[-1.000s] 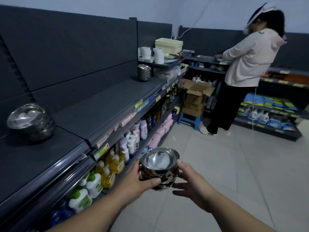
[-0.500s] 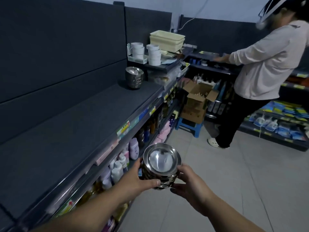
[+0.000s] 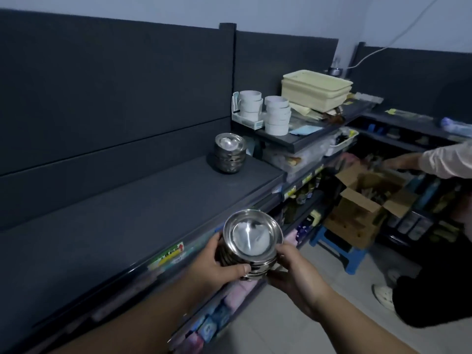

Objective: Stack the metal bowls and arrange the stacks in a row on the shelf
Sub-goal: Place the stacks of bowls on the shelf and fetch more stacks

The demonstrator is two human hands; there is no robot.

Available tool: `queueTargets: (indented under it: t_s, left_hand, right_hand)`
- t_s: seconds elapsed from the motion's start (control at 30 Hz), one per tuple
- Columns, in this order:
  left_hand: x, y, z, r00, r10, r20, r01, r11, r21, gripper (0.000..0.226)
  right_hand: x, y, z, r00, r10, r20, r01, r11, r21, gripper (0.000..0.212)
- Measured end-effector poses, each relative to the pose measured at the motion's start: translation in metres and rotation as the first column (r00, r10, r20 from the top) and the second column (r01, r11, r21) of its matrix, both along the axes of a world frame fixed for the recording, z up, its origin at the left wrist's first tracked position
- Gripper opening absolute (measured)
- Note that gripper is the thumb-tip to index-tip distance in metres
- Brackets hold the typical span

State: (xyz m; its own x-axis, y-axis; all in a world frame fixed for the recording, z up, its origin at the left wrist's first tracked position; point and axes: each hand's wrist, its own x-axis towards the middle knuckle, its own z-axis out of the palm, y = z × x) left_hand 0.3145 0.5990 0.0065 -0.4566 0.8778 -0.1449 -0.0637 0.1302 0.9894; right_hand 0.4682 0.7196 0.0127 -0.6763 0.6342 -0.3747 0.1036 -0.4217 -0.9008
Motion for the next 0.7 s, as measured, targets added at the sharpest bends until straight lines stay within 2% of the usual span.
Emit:
queueTargets:
  t_s: [0.17,0.3,0.43,0.5,0.57,0.7]
  left_hand:
    - [-0.048,0.044,0.014,0.995,0.094,-0.032,-0.091,0.994,0.066,0.085]
    - [-0.097,0.07,0.015,0.984,0.176,0.035,-0.178,0.979,0.101,0.091]
    - [-0.148,0.091,0.015,0.975,0.2,0.094,-0.209,0.973,0.099,0.067]
    - [-0.172,0.1,0.014,0.966,0.22,0.134,-0.233,0.969,0.088,0.063]
    - [-0.193,0.11,0.009,0.957,0.246,0.154,-0.26,0.963,0.072,0.068]
    - [-0.222,0.122,0.0,0.926,0.344,0.154,-0.359,0.93,0.077,0.097]
  right_hand:
    - [-0.063,0.058,0.012,0.997,0.055,-0.046,-0.053,0.998,0.03,0.029]
    - [-0.124,0.093,0.018,0.995,0.095,-0.035,-0.092,0.993,0.068,0.036]
    - [-0.185,0.116,0.021,0.987,0.16,0.002,-0.159,0.983,0.091,0.034]
    - [-0.213,0.124,0.02,0.982,0.189,0.026,-0.191,0.977,0.099,0.033]
    - [-0.237,0.133,0.018,0.977,0.207,0.046,-0.211,0.971,0.115,0.034]
    - [-0.276,0.15,0.014,0.966,0.251,0.062,-0.257,0.958,0.13,0.035]
